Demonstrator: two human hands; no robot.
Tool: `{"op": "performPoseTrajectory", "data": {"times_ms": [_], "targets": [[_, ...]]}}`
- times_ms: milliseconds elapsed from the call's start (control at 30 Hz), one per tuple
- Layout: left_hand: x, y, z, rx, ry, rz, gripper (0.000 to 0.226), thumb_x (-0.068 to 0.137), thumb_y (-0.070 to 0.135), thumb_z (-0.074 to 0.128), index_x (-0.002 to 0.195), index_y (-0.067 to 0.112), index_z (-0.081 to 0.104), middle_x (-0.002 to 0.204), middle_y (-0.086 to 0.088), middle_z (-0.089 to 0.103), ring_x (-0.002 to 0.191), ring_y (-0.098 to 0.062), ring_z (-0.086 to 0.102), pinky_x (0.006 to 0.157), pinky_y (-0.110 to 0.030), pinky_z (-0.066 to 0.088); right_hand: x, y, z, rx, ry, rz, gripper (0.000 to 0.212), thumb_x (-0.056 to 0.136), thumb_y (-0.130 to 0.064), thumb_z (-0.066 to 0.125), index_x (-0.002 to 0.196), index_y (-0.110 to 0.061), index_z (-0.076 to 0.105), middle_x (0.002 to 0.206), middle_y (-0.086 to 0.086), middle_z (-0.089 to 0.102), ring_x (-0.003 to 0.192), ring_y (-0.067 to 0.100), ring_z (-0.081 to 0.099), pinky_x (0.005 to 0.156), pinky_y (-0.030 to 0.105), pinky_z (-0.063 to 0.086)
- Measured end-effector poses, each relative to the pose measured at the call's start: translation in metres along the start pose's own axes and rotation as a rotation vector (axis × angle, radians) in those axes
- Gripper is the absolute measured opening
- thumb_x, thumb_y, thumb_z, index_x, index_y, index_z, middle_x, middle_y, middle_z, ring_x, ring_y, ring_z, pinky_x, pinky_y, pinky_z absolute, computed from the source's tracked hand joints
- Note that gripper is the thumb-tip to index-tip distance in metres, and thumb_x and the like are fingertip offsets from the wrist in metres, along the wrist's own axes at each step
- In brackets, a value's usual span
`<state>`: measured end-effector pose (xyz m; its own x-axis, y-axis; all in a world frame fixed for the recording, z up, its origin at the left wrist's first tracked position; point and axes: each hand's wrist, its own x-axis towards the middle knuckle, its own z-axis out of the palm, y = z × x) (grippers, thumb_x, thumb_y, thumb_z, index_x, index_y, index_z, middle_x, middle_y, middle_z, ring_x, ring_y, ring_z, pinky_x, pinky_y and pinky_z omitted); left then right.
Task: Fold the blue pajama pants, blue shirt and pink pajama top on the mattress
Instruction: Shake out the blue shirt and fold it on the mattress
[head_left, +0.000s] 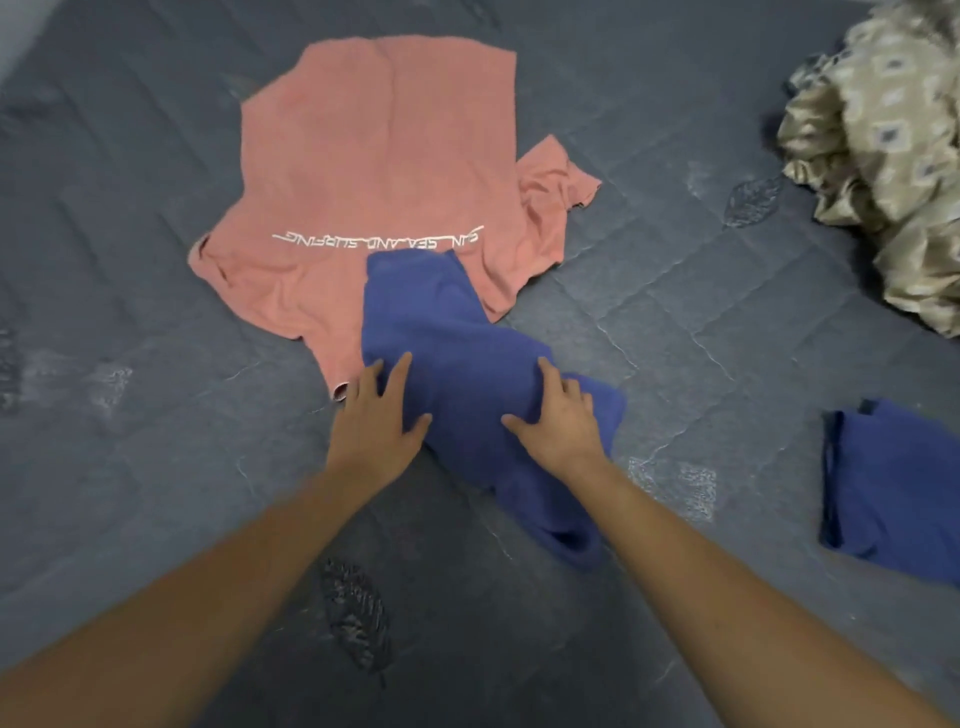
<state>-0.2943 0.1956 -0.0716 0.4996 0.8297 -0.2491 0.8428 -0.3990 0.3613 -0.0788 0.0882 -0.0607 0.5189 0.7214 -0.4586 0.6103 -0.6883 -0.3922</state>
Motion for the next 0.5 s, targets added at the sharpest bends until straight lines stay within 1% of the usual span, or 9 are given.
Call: {"op": "performPoseTrajectory", "data": {"times_ms": [67, 100, 167, 200, 233, 267, 333, 433, 500], "targets": [[0.011, -0.004, -0.003, 0.007, -0.044, 0.006, 0.084, 0.09, 0.042, 0.069, 0.159, 0.018, 0.027, 0.148, -0.019, 0.042, 0.133, -0.041, 0.043, 0.104, -0.052, 0.043, 0.008, -0.003, 0.002, 0.025, 0.027, 0.109, 0.082, 0.087, -0.045, 0.071, 0.154, -0.021, 0.03, 0.135, 0.009, 0.056, 0.129, 0.036, 0.05, 0.102, 0.051, 0.045], [0.015, -0.004, -0.004, 0.013, -0.051, 0.021, 0.078, 0.09, 0.039, 0.07, 0.154, 0.015, 0.033, 0.141, -0.017, 0.048, 0.127, -0.039, 0.048, 0.099, -0.05, 0.045, 0.011, -0.002, 0.003, 0.046, 0.038, 0.134, 0.068, 0.088, -0.04, 0.071, 0.146, -0.018, 0.042, 0.124, 0.007, 0.064, 0.123, 0.034, 0.057, 0.099, 0.05, 0.048], [0.019, -0.006, -0.004, 0.003, -0.047, 0.064, 0.049, 0.088, 0.028, 0.07, 0.132, 0.014, 0.053, 0.12, -0.01, 0.062, 0.112, -0.034, 0.059, 0.088, -0.046, 0.047, 0.011, -0.002, 0.004, 0.09, 0.052, 0.123, 0.03, 0.091, -0.03, 0.07, 0.116, -0.015, 0.064, 0.098, 0.004, 0.072, 0.106, 0.031, 0.066, 0.091, 0.045, 0.052], [0.019, -0.006, -0.006, -0.005, -0.046, 0.081, 0.032, 0.088, 0.024, 0.068, 0.118, 0.015, 0.061, 0.11, -0.006, 0.066, 0.105, -0.032, 0.062, 0.082, -0.044, 0.047, 0.009, -0.002, 0.003, 0.11, 0.061, 0.102, 0.015, 0.092, -0.025, 0.068, 0.101, -0.014, 0.067, 0.088, 0.004, 0.071, 0.098, 0.032, 0.067, 0.086, 0.043, 0.052], [0.018, -0.006, -0.007, -0.007, -0.048, 0.088, 0.018, 0.087, 0.02, 0.067, 0.105, 0.016, 0.066, 0.103, -0.005, 0.069, 0.098, -0.031, 0.064, 0.078, -0.043, 0.048, 0.004, -0.003, 0.002, 0.124, 0.079, 0.067, 0.01, 0.092, -0.022, 0.067, 0.09, -0.013, 0.065, 0.084, 0.004, 0.069, 0.093, 0.033, 0.066, 0.082, 0.042, 0.052], [0.015, -0.007, -0.007, -0.015, -0.04, 0.095, 0.01, 0.087, 0.017, 0.065, 0.096, 0.016, 0.067, 0.098, -0.004, 0.07, 0.094, -0.031, 0.064, 0.074, -0.043, 0.049, -0.001, -0.005, 0.001, 0.118, 0.109, 0.006, 0.012, 0.091, -0.02, 0.067, 0.083, -0.013, 0.061, 0.084, 0.005, 0.065, 0.091, 0.034, 0.062, 0.08, 0.044, 0.05], [0.008, -0.007, -0.009, -0.074, 0.018, 0.134, 0.004, 0.086, 0.017, 0.064, 0.088, 0.015, 0.064, 0.092, -0.004, 0.066, 0.087, -0.031, 0.062, 0.069, -0.044, 0.049, -0.017, -0.009, 0.001, 0.069, 0.177, -0.147, 0.017, 0.088, -0.019, 0.067, 0.078, -0.017, 0.053, 0.089, 0.005, 0.057, 0.091, 0.033, 0.054, 0.081, 0.047, 0.047], [0.0, -0.004, -0.017, -0.18, 0.125, 0.202, 0.015, 0.09, 0.027, 0.063, 0.097, 0.015, 0.057, 0.097, -0.003, 0.057, 0.085, -0.029, 0.059, 0.069, -0.044, 0.049, -0.049, -0.021, 0.012, 0.036, 0.174, -0.337, 0.009, 0.086, -0.024, 0.063, 0.083, -0.022, 0.055, 0.095, 0.0, 0.052, 0.09, 0.031, 0.051, 0.079, 0.049, 0.046], [0.0, 0.001, -0.024, -0.259, 0.107, 0.208, 0.027, 0.093, 0.038, 0.058, 0.109, 0.017, 0.056, 0.105, -0.004, 0.054, 0.093, -0.029, 0.058, 0.077, -0.044, 0.05, -0.071, -0.028, 0.027, 0.003, 0.125, -0.438, 0.006, 0.085, -0.027, 0.062, 0.085, -0.024, 0.057, 0.098, -0.002, 0.052, 0.09, 0.028, 0.051, 0.076, 0.049, 0.048]]}}
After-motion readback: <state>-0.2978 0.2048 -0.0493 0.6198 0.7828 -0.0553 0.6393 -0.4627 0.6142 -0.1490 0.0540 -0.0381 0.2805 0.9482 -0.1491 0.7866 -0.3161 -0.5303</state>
